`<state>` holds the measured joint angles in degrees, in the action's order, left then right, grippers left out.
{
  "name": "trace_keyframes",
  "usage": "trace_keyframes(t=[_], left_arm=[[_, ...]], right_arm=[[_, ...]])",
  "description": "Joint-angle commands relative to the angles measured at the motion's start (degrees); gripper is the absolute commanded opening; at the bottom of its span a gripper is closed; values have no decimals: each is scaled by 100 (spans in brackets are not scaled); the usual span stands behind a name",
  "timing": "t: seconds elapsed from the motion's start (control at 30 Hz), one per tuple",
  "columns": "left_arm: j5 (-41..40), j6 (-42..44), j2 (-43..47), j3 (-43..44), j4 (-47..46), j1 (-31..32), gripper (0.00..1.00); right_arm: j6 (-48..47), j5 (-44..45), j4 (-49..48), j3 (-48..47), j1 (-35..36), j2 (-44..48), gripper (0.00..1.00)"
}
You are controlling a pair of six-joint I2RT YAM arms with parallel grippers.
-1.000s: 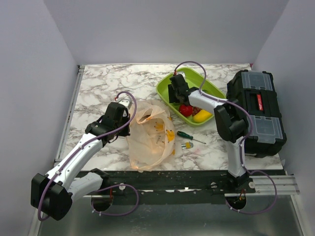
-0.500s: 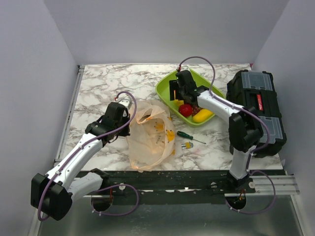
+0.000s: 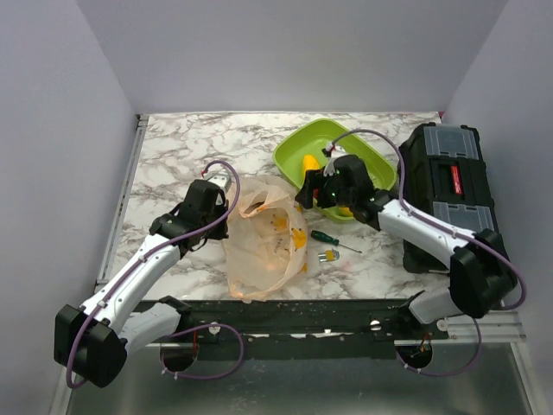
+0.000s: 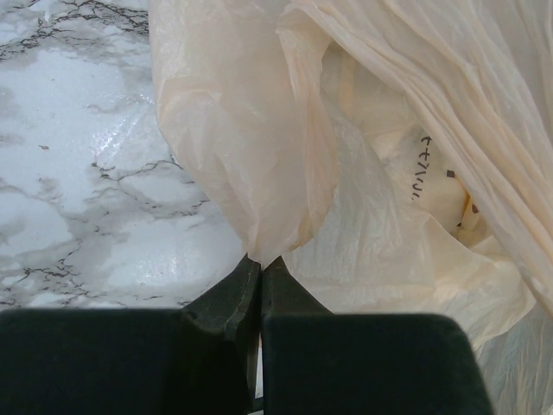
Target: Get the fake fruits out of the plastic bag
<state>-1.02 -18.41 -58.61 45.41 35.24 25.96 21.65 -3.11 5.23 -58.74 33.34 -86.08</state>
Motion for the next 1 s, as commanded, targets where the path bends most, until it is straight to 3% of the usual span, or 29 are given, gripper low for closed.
trace_keyframes(t=[0.0,0.17,0.37,0.7,0.83,0.97], left_arm=[[84,-13,25,44,-49,-20,0],[76,-13,15,56,-35,-23,0],[9,-4,72,43,-55,-29,0],[-101,6,131,43,-44,-38,0],[-58,-4,148,39,-62,-47,0],[3,-13,182,49,-77,-47,0]], right_arm=[[112,-922,-970,745,341,914,75],[-259,-1163,-1347,1168,1084,1668,77],[-659,-669,-1496,936,2179,1388,76],[-153,-235,-2702,1091,2561,218,49],[-19,967,-2618,979,2759,-230,47],[-36,1775,-3137,1135,2861,-561,47]])
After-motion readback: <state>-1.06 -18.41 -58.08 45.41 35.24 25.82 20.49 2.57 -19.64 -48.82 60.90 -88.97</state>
